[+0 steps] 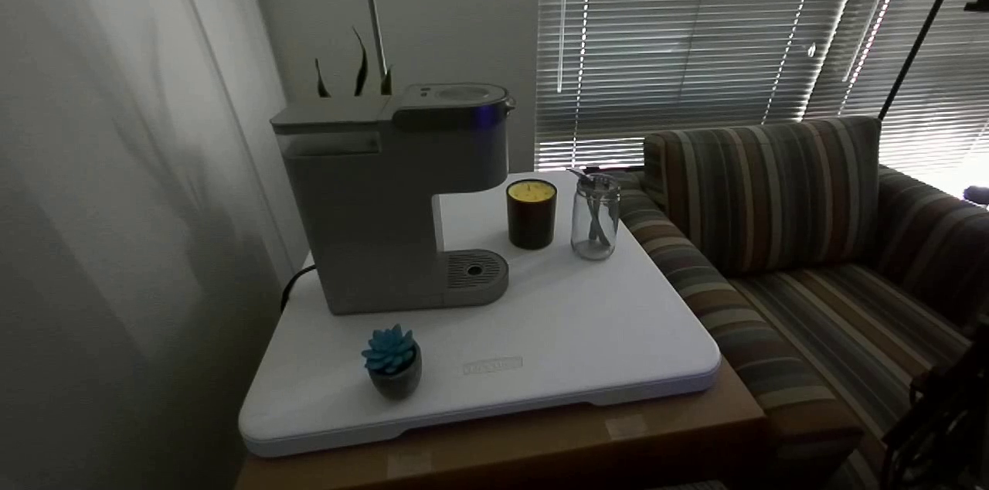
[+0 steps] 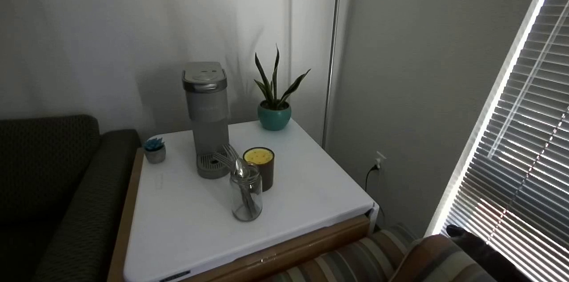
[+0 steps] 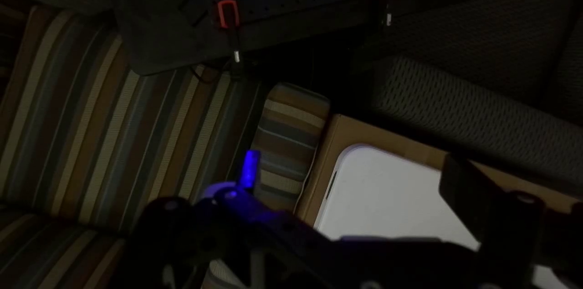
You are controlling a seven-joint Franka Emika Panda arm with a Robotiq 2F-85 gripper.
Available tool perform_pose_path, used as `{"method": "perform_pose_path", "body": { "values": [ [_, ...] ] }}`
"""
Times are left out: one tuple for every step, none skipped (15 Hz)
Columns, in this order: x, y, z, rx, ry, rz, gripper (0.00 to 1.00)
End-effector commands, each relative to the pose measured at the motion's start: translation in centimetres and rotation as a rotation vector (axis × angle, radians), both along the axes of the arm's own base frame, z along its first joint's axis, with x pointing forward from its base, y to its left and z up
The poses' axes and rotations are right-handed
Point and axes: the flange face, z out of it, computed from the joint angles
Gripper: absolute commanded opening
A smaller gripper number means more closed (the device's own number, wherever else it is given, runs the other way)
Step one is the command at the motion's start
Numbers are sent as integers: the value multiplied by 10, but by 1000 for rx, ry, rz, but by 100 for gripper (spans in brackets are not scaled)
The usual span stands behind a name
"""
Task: Open the chamber of the coffeemaker
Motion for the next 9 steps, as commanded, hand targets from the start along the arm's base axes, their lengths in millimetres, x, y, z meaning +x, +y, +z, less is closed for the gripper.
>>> {"method": "perform_pose_path", "body": {
  "values": [
    [0, 0, 0, 0, 1, 0, 100],
    [0, 0, 0, 0, 1, 0, 100],
    [0, 0, 0, 0, 1, 0, 100],
    [0, 0, 0, 0, 1, 0, 100],
    [0, 0, 0, 0, 1, 0, 100],
    [0, 0, 0, 0, 1, 0, 100],
    [0, 0, 0, 0, 1, 0, 100],
    [2, -1, 0, 1, -3, 3, 100],
    [4, -2, -2, 3, -7, 5, 100]
  ]
}}
